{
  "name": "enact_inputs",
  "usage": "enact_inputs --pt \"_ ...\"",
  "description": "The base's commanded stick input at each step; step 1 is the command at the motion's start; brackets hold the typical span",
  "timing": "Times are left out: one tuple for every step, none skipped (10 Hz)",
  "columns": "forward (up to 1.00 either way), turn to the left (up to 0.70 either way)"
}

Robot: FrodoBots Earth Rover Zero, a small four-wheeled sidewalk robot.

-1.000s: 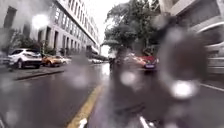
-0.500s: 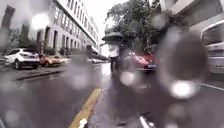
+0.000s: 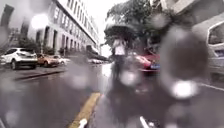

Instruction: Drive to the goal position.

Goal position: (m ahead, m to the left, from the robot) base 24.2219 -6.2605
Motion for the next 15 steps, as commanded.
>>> enact_inputs --pt "0.70 0.00" --pt "0.70 0.00" --pt "0.70 0.00" --pt "0.70 0.00" --pt "0.70 0.00" --pt "0.70 0.00" --pt "0.70 0.00" --pt "0.70 0.00" --pt "0.70 0.00" --pt "0.70 0.00" --pt "0.70 0.00" --pt "0.70 -0.01" --pt "0.70 -0.10" --pt "0.70 -0.14" --pt "0.70 -0.14"
